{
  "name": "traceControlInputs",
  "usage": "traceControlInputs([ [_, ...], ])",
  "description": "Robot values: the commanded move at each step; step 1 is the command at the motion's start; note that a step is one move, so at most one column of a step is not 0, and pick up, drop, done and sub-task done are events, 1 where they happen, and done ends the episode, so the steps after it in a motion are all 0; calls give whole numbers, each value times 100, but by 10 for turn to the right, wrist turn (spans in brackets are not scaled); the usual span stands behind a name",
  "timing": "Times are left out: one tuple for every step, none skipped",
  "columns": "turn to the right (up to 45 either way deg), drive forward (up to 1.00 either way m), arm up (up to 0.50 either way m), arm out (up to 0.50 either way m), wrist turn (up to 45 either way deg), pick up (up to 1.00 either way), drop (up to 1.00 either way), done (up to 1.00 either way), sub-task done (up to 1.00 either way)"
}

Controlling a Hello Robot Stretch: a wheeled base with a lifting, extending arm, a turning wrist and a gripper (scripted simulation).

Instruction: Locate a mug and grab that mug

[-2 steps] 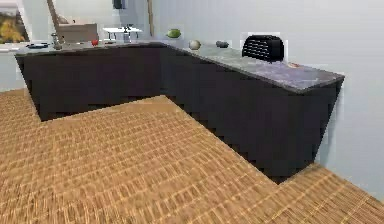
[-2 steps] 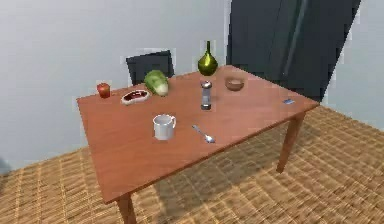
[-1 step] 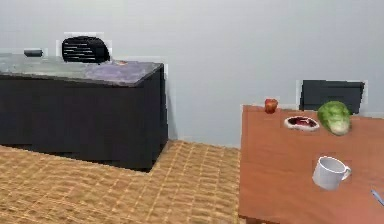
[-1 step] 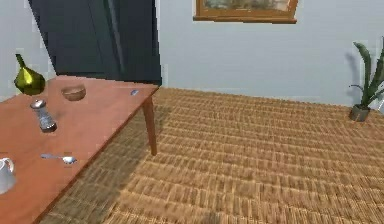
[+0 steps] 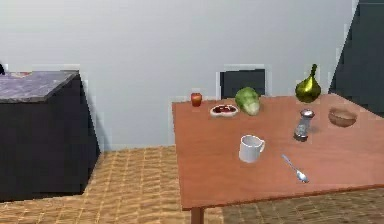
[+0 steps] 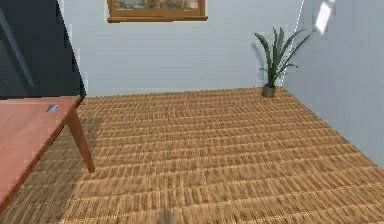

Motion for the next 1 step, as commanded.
traceControlInputs([
  [0, 30, 0, 0, 0, 0, 0, 0, 0],
])
